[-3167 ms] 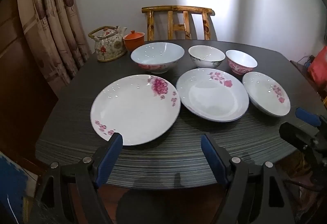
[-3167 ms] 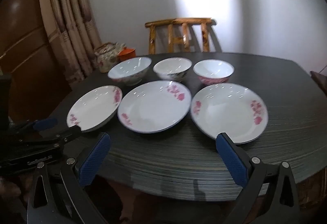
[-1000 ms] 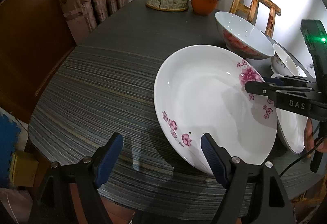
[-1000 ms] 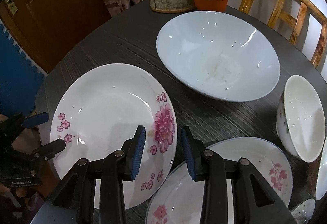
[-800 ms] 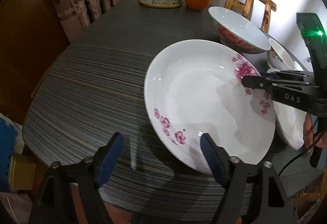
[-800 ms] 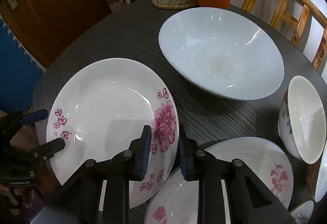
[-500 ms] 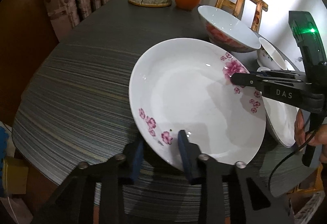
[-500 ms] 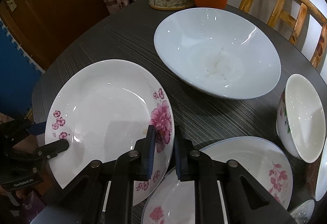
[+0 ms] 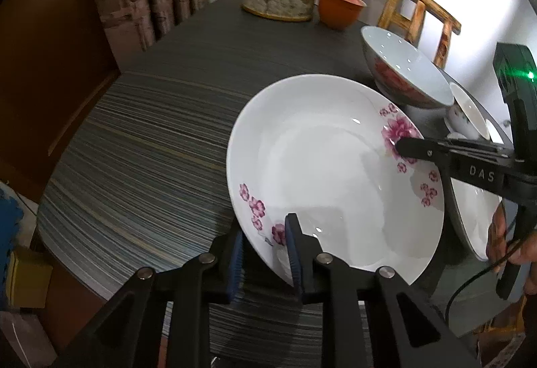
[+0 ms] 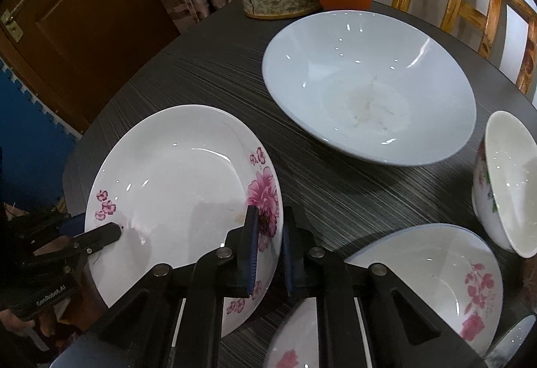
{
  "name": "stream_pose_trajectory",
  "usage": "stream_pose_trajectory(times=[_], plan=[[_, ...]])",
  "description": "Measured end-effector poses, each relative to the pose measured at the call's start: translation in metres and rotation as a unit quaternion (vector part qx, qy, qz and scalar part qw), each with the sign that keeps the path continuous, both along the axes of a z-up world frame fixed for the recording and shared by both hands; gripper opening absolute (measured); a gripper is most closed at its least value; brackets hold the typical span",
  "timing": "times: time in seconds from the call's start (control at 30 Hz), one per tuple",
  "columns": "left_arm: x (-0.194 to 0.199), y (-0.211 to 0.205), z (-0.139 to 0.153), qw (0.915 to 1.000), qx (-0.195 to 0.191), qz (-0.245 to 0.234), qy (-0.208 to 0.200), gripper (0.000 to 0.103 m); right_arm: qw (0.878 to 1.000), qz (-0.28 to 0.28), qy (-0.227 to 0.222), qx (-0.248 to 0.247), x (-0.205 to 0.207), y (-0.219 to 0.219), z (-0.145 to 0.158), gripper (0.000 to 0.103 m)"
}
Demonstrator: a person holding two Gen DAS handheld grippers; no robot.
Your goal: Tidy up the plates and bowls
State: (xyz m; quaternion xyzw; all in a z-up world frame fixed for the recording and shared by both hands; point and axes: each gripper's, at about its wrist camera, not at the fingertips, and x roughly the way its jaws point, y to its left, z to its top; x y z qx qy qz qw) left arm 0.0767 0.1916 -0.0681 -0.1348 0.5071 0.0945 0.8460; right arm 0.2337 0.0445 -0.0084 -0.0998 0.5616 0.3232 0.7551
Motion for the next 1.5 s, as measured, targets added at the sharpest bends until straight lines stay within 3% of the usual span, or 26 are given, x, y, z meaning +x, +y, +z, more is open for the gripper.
stream_pose_trajectory(times=[0.63,0.83,0.9,0.97,1.03,1.17,1.23,1.33,1.5], plan=[[0.000,0.012,0.005,0.9997,0.009,0.023,-0.008,0.024,1.000,-0.012,0.006,0.016,0.004,0.015,-0.003,0.012],[-0.003,0.012,0.011,0.9981,0.045,0.042,-0.003,0.025,0.999,-0.021,0.012,0.031,0.004,0.009,-0.002,0.015],[-0.007,0.015,0.017,0.9970,0.055,0.053,-0.010,0.028,0.998,-0.031,0.011,0.047,0.004,0.003,0.004,0.019],[-0.011,0.014,0.025,0.9949,0.075,0.064,-0.018,0.031,0.997,-0.043,0.011,0.069,0.002,-0.010,0.014,0.034],[-0.017,0.010,0.039,0.9932,0.087,0.064,-0.044,0.032,0.995,-0.056,0.006,0.079,-0.002,-0.026,0.027,0.038],[-0.026,-0.011,0.061,0.9947,0.044,0.017,-0.091,0.047,0.992,-0.085,-0.008,0.090,-0.008,-0.086,0.054,0.038],[-0.025,-0.029,0.065,0.9945,-0.005,-0.020,-0.102,0.048,0.992,-0.096,-0.008,0.078,-0.008,-0.116,0.061,0.038],[-0.011,-0.060,0.061,0.9919,-0.071,-0.069,-0.079,0.048,0.992,-0.114,-0.010,0.053,-0.004,-0.164,0.068,0.040],[0.006,-0.107,0.052,0.9869,-0.100,-0.116,-0.049,0.048,0.990,-0.130,0.007,0.050,0.006,-0.199,0.064,0.040]])
